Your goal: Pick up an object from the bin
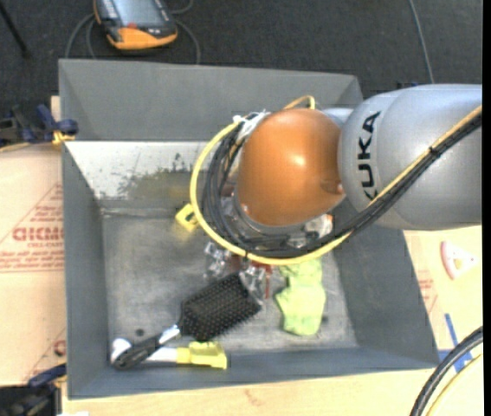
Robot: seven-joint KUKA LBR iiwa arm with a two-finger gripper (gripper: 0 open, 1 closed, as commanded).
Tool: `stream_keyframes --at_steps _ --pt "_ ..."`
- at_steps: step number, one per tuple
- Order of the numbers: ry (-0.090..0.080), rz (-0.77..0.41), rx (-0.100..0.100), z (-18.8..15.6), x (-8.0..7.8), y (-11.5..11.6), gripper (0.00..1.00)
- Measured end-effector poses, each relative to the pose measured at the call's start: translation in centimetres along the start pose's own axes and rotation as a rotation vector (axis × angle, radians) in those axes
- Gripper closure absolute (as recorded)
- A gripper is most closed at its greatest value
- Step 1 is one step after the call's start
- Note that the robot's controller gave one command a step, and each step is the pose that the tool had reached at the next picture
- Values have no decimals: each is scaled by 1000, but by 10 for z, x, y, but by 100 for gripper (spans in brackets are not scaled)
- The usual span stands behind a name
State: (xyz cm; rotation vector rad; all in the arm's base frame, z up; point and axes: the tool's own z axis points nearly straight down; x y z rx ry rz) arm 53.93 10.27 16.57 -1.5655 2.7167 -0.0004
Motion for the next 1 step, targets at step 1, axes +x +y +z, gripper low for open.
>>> stream_keyframes --at_steps 1 --pt "1 -17 -1 -101 -8 4 100"
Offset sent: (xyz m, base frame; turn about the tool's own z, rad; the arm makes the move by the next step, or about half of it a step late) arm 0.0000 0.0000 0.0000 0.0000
